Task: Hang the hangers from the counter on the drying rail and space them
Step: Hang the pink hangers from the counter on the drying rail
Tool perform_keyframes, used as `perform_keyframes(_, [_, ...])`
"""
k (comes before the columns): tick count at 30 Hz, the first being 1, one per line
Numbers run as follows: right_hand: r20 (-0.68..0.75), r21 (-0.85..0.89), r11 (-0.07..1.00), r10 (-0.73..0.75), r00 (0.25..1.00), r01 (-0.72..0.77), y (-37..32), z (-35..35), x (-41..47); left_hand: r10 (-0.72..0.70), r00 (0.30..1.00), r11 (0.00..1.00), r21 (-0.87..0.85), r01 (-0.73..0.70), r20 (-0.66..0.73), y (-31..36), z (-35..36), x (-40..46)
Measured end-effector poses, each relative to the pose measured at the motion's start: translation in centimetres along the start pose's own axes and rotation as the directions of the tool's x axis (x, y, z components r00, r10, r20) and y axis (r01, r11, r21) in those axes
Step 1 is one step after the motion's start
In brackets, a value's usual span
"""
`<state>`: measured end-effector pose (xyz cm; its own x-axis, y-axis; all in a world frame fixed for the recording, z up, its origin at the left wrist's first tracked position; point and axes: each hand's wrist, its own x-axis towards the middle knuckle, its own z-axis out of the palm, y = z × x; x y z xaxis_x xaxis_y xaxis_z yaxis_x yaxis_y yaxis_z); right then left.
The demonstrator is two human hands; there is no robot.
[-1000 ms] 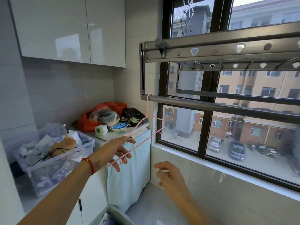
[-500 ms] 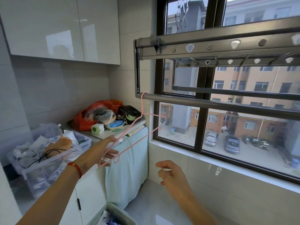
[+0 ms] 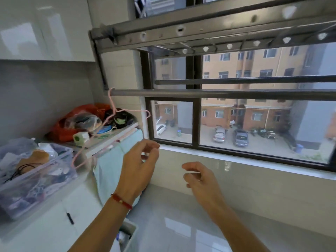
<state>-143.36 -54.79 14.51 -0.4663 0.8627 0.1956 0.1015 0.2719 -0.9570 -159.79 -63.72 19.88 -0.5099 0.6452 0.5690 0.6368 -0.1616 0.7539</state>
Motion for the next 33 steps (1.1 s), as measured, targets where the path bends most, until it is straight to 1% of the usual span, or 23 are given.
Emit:
perform_keyframes(2, [-0.035,-0.020,0.999,-0.026,0.999,0.026,0.9,-5.4,-1.6,-0.066,0.990,0.996,-0.044,0.072,0.126,2.2,5.6,-1.9])
perform_keyframes(4, [-0.095,-0.034,0.999,-0.038,0.995,0.035,2.0,-11.9,-3.5,-0.109,0.958,0.991,-0.043,0.125,0.266,4.9,11.8,-3.8])
perform_keyframes(6, [-0.151,-0.050,0.999,-0.020,0.988,0.013,3.2,-18.7,-5.6,-0.124,0.922,0.987,-0.046,0.151,0.366,8.0,18.0,-6.0])
perform_keyframes(9, [-0.262,-0.039,0.997,0.055,0.963,-0.068,5.4,-29.1,-9.4,-0.072,0.875,0.986,-0.097,0.134,0.479,13.9,27.3,-9.8])
perform_keyframes(12, [-0.410,-0.010,0.992,0.109,0.906,-0.123,7.2,-39.0,-13.7,0.049,0.801,0.983,-0.170,0.066,0.596,20.1,36.0,-13.5])
perform_keyframes(14, [-0.533,0.029,0.988,0.141,0.834,-0.149,8.4,-45.2,-16.9,0.132,0.743,0.972,-0.233,0.032,0.656,24.3,41.7,-15.8])
perform_keyframes(16, [-0.657,0.071,0.980,0.185,0.730,-0.184,9.6,-50.9,-20.7,0.183,0.667,0.957,-0.287,0.048,0.722,28.2,47.4,-18.4])
perform_keyframes(19, [-0.798,0.127,0.965,0.236,0.554,-0.228,11.6,-59.5,-27.3,0.260,0.502,0.929,-0.355,0.102,0.825,33.9,55.8,-23.0])
perform_keyframes(22, [-0.902,0.147,0.953,0.239,0.359,-0.264,12.8,-68.0,-33.5,0.322,0.323,0.900,-0.394,0.188,0.890,39.5,63.1,-27.6])
perform_keyframes(24, [-0.940,0.151,0.950,0.223,0.257,-0.274,13.2,-73.3,-36.5,0.357,0.243,0.883,-0.411,0.227,0.902,42.9,67.6,-30.1])
perform_keyframes(26, [-0.963,0.136,0.946,0.196,0.183,-0.293,14.0,-78.3,-38.5,0.389,0.178,0.865,-0.425,0.266,0.904,46.1,72.5,-32.3])
perform_keyframes(28, [-0.975,0.131,0.941,0.179,0.131,-0.312,15.1,-82.8,-39.4,0.414,0.118,0.861,-0.430,0.271,0.903,49.2,77.7,-34.2])
perform_keyframes(31, [-0.979,0.166,0.926,0.196,0.055,-0.338,16.8,-89.1,-40.1,0.424,0.025,0.877,-0.417,0.240,0.905,53.7,86.3,-36.5])
perform_keyframes(33, [-0.978,0.183,0.911,0.205,0.023,-0.370,18.1,-92.9,-40.4,0.434,-0.009,0.883,-0.423,0.203,0.901,56.3,91.9,-37.8])
